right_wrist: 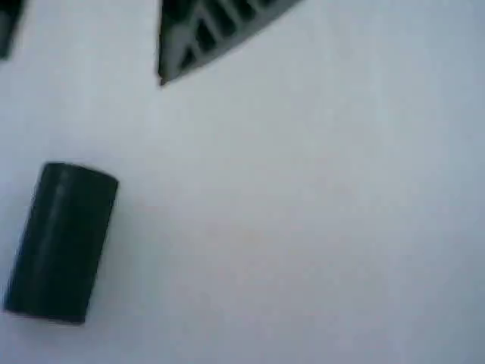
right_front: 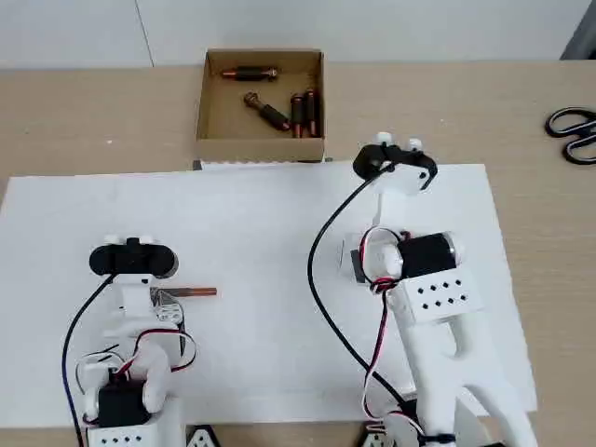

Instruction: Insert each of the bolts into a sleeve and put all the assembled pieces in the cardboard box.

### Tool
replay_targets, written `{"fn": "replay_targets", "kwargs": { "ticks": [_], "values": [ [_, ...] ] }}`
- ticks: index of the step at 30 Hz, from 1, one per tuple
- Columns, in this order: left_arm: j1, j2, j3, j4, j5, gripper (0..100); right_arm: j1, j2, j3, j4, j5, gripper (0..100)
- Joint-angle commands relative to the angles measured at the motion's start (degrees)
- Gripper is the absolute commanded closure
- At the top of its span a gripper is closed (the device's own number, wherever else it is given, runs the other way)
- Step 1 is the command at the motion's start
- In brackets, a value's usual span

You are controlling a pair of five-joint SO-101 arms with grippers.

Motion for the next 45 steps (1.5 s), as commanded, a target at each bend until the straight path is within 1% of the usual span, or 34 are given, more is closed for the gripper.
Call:
{"fn": "replay_targets", "kwargs": {
  "ticks": [1, 3, 6, 12, 26, 35, 37, 40, 41, 43, 45],
  "values": [
    [-0.26, -0.44, -0.31, -1.41, 0.26, 99, -0.22, -0.57, 3.16, -6.29, 1.41, 79.2],
    [-0.26, -0.44, -0.31, -1.41, 0.26, 99, -0.84, 0.13, 5.19, -9.01, 2.90, 81.3],
    [-0.26, -0.44, -0.31, -1.41, 0.26, 99, -1.36, 3.30, 5.89, -12.53, 3.16, 84.3],
    [-0.26, -0.44, -0.31, -1.41, 0.26, 99, -1.36, 12.26, 4.66, -17.98, 3.16, 84.6],
    [-0.26, -0.44, -0.31, -1.41, 0.35, 99, -1.10, 26.86, -5.54, -17.89, 3.16, 85.1],
    [-0.26, -0.44, -0.31, -1.41, 0.35, 99, -1.10, 30.02, -6.33, -17.54, 3.16, 85.3],
    [-0.26, -0.44, -0.31, -1.41, 0.35, 99, -1.10, 30.02, -6.33, -17.54, 3.16, 87.5],
    [-0.26, -0.44, -0.31, -1.41, 0.35, 99, -1.10, 30.11, -6.33, -17.45, 3.25, 98.1],
    [-0.26, -0.44, -0.31, -1.41, 0.35, 99, -1.10, 30.11, -6.33, -17.36, 3.25, 99.8],
    [-0.26, -0.44, -0.31, -1.41, 0.35, 99, -1.10, 30.02, -6.42, -16.40, 3.25, 98.5],
    [-0.18, -0.44, -0.31, -1.41, 0.35, 99, -1.10, 29.58, -7.47, -15.16, 3.25, 99.7]
  ]
}}
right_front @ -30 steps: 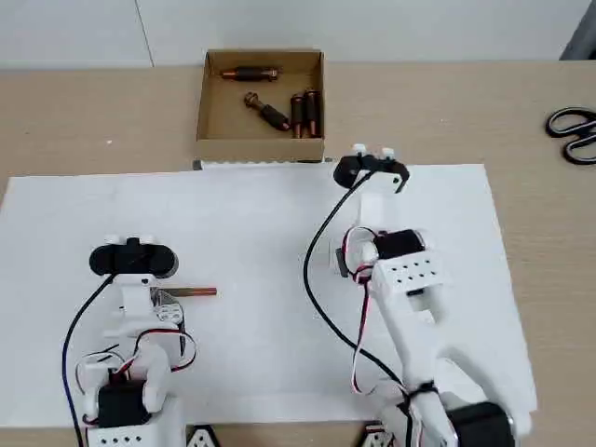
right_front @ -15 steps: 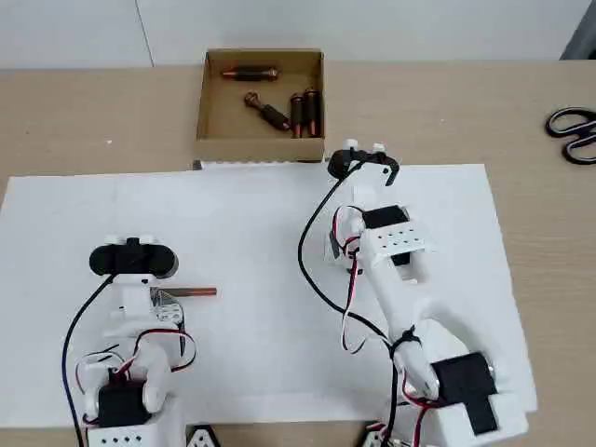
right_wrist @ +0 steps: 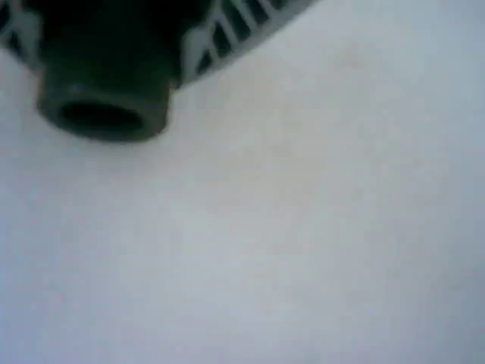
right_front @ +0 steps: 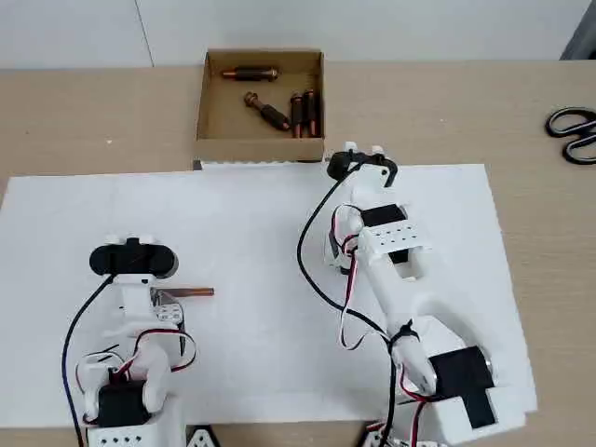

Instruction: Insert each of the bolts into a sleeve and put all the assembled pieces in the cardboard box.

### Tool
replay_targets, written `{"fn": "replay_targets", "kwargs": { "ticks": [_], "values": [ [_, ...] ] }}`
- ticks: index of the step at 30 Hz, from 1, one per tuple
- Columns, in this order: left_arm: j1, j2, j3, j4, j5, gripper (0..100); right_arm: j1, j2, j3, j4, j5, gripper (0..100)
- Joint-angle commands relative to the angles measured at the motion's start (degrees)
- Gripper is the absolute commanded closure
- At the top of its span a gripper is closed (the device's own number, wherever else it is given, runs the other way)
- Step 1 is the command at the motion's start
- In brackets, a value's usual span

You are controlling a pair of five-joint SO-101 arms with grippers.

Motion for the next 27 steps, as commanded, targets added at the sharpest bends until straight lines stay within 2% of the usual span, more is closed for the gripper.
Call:
{"fn": "replay_targets", "kwargs": {
  "ticks": [1, 16, 20, 23, 27],
  "values": [
    [-0.09, -0.44, -0.31, -1.41, 0.35, 99, -0.40, -0.57, -4.13, 2.51, 0.53, 99.5],
    [-0.26, -0.44, -0.31, -1.32, 0.26, 99, -0.31, -0.57, -51.78, 41.63, 0.44, 99.5],
    [-0.70, -0.44, -0.84, -3.34, 0.35, 99, 2.33, -3.03, -53.71, 42.77, 0.44, 99.5],
    [-4.31, 0.00, -4.88, -3.60, 0.35, 99, 5.05, -8.13, -52.84, 42.59, 0.44, 99.5],
    [-6.15, 0.09, -11.82, -0.70, 0.35, 99, 8.31, -13.14, -48.70, 42.77, 0.44, 99.5]
  ]
}}
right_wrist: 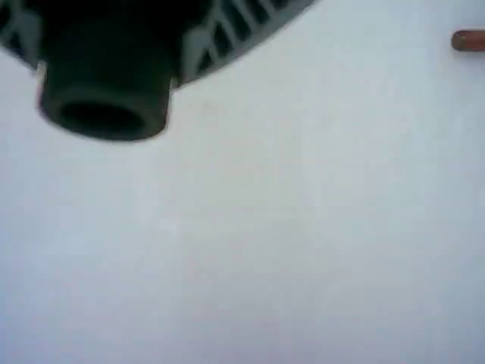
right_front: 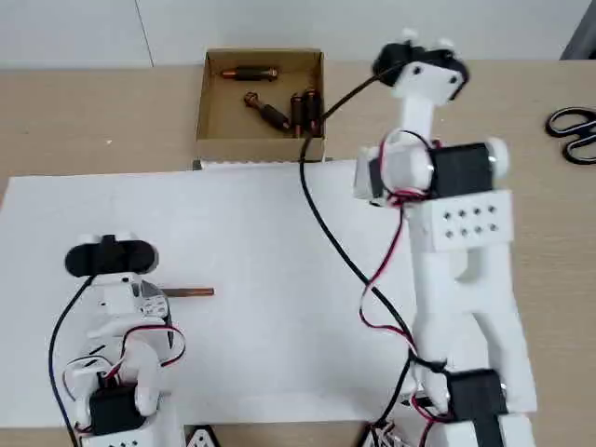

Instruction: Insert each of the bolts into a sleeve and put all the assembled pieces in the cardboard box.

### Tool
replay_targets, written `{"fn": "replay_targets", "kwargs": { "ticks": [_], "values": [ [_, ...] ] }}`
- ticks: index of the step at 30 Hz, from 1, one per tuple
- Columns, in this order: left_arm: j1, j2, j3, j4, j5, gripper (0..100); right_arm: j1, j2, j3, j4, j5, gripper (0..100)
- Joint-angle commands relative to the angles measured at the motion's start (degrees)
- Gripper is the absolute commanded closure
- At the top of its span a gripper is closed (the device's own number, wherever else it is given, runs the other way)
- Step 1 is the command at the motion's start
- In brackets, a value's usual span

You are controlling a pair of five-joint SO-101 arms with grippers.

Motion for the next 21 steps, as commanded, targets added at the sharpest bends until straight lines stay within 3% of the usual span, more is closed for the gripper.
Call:
{"fn": "replay_targets", "kwargs": {
  "ticks": [1, 7, 16, 21],
  "values": [
    [-0.88, 0.09, -7.78, 2.29, 0.35, 99, 3.30, -6.64, 2.99, 0.75, 0.44, 99.5],
    [-1.32, 11.52, -19.82, 4.66, 1.32, 99, 5.76, -16.22, 15.30, 0.48, 0.35, 99.5],
    [-0.88, 45.45, -48.13, 7.38, 15.38, 99, 9.10, -31.16, 36.31, -6.37, 0.26, 99.5],
    [-0.97, 55.82, -56.57, 10.29, 24.53, 99, 9.19, -41.98, 46.07, -8.48, 0.35, 99.5]
  ]
}}
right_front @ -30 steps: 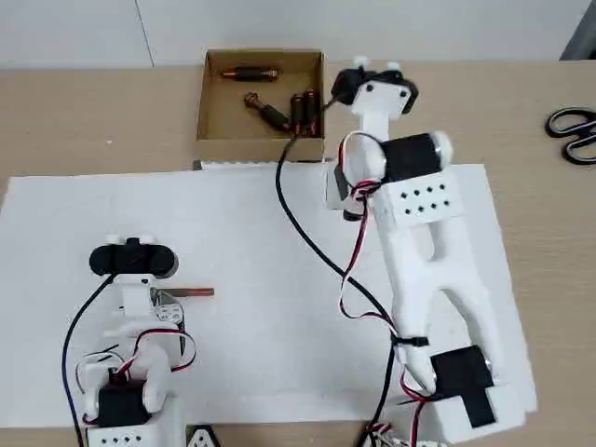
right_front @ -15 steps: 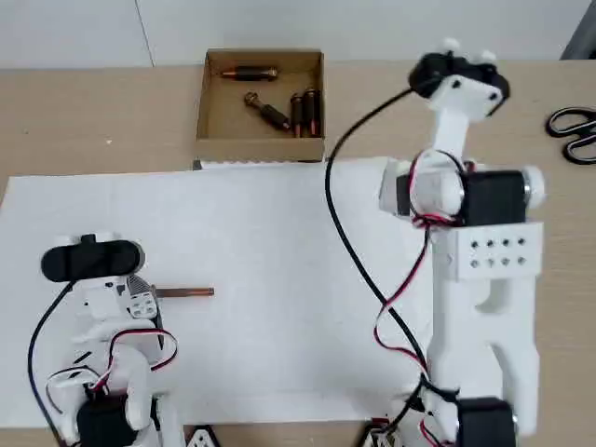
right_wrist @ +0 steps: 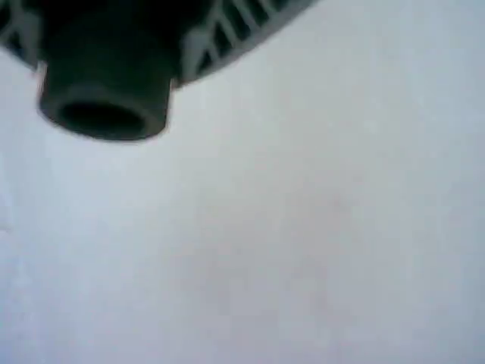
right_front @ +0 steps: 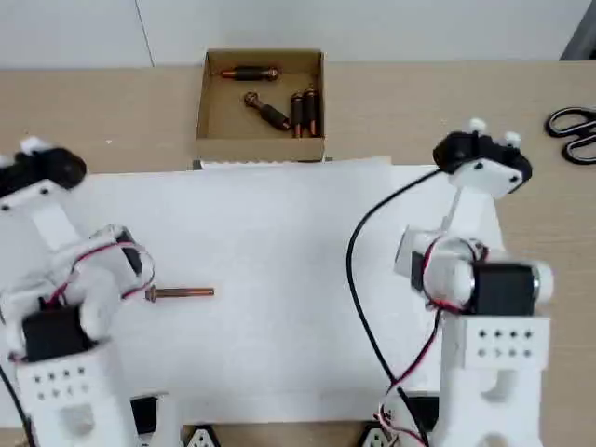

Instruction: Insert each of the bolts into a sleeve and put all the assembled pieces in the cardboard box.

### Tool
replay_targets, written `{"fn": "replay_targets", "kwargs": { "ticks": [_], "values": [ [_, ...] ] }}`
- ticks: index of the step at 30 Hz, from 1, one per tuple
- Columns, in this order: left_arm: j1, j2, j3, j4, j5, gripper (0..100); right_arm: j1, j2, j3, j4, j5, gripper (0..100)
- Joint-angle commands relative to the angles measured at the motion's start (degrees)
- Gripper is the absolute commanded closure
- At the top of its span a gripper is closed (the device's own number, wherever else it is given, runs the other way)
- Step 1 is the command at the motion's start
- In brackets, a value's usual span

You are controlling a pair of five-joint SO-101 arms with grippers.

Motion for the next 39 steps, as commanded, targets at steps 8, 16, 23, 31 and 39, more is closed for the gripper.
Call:
{"fn": "replay_targets", "kwargs": {
  "ticks": [8, 16, 23, 31, 39],
  "values": [
    [0.18, 13.98, -9.54, 8.53, 30.68, 99, 0.66, -19.82, 14.33, -1.54, 0.35, 99.5],
    [0.26, 25.67, -9.89, 10.29, 40.53, 99, 0.66, -28.53, 21.45, -1.54, 0.18, 99.5],
    [3.08, 35.78, -11.21, 10.20, 40.53, 99, 0.66, -33.10, 26.02, -3.47, 0.09, 99.5],
    [9.14, 41.49, -12.88, 10.29, 40.53, 91, 0.66, -35.74, 26.90, -3.91, 0.09, 99.5],
    [8.35, 48.09, -12.88, 10.46, 40.44, 88, 0.66, -35.82, 27.08, -3.91, 0.35, 99.5]
  ]
}}
